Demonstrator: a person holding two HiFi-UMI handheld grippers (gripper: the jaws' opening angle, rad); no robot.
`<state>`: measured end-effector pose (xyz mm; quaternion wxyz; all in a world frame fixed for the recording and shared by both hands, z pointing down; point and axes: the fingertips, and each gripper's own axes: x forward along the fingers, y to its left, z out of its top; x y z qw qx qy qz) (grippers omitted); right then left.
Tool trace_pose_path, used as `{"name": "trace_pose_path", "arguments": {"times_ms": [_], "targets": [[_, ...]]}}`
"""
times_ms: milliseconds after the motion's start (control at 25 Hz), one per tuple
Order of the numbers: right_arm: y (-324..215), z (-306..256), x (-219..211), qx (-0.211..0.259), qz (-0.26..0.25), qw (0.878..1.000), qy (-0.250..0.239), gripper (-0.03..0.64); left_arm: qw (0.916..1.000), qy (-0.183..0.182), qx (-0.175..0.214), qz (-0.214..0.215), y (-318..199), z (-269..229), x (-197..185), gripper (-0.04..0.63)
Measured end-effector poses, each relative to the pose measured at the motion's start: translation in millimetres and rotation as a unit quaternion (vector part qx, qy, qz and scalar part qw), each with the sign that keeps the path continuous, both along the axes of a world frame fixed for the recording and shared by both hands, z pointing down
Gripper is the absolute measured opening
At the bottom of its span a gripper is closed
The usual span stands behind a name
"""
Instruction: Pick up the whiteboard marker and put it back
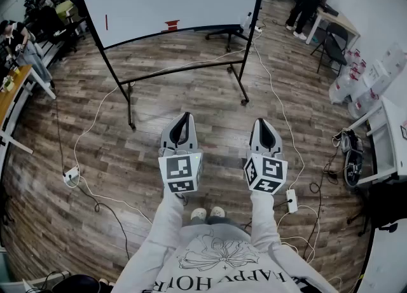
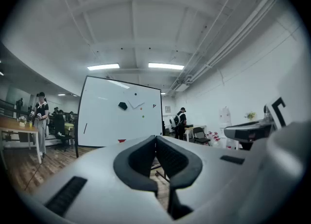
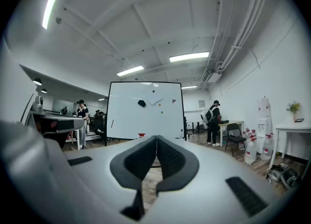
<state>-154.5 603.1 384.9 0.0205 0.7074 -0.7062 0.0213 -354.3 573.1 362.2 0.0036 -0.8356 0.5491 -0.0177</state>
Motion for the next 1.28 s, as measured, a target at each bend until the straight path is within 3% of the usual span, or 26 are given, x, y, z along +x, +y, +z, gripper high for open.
{"name": "trace_pose_path", "arguments": {"times_ms": [400, 1040, 1280], "targets": [[0, 3, 11, 0.0, 0.0, 1.0, -0.006, 0.005, 1.0, -0.007, 0.0, -0.003, -1, 2, 10, 0.006], [-25, 17, 50, -0.003, -0.026, 1.0, -0.014, 0.008, 0.9997, -0.017, -0.016, -0.008, -13, 24, 64, 0.006], [-47, 23, 62, -0.008, -0.04, 0.999, -0.018, 0.074, 0.9996, -0.017, -0.023, -0.007, -37, 32, 82, 0.006]]}}
